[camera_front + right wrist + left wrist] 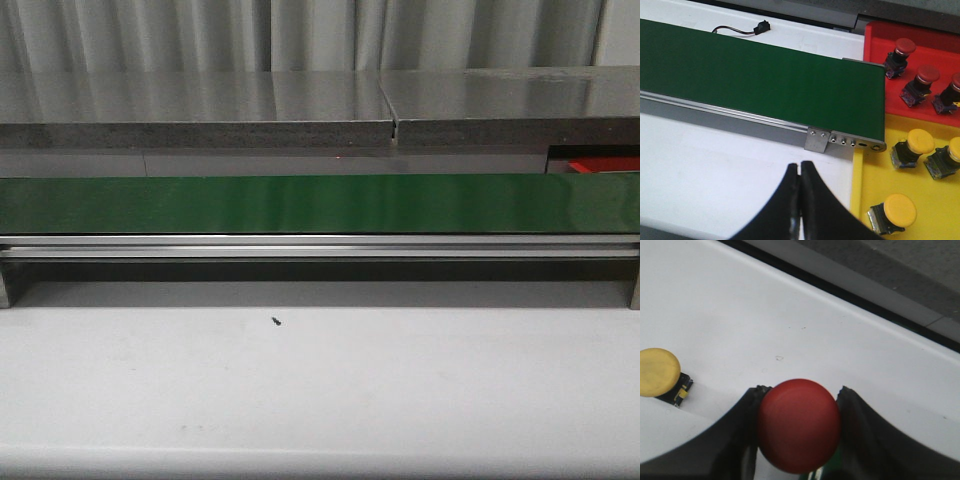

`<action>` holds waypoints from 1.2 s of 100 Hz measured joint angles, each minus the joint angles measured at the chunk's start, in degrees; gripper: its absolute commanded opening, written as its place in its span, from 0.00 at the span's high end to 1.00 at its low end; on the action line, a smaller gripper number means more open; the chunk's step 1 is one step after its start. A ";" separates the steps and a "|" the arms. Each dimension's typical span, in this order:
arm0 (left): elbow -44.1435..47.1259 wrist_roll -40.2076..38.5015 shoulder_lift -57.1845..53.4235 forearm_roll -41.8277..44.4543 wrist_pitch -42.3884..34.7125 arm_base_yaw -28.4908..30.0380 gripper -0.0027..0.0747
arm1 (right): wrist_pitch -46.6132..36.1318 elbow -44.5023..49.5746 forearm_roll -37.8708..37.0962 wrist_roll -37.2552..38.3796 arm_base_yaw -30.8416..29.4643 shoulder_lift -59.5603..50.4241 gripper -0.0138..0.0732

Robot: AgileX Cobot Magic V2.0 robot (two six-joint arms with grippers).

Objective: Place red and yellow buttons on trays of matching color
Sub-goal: 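Set the red button on the conveyor belt and open the left gripper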

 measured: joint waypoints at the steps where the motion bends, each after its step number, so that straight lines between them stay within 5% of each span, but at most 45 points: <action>1: 0.16 0.00 -0.59 0.00 0.35 0.00 0.90 | 0.00 0.00 0.00 0.00 0.00 0.00 0.98; 33: 11.81 0.00 -12.85 -1.10 0.78 -3.67 0.90 | 0.00 0.00 0.00 0.00 0.00 0.00 0.98; 71: 24.80 0.10 -15.56 -1.41 -9.47 -9.02 0.90 | 0.00 0.00 0.00 0.00 0.00 0.00 0.98; 111: 26.64 0.32 -12.58 -3.05 -12.74 -10.15 0.89 | 0.00 0.00 0.00 0.00 0.00 0.00 0.98; 120: 26.64 0.32 -12.58 -3.39 -12.53 -10.30 0.83 | 0.00 0.00 0.00 0.00 0.00 0.00 0.98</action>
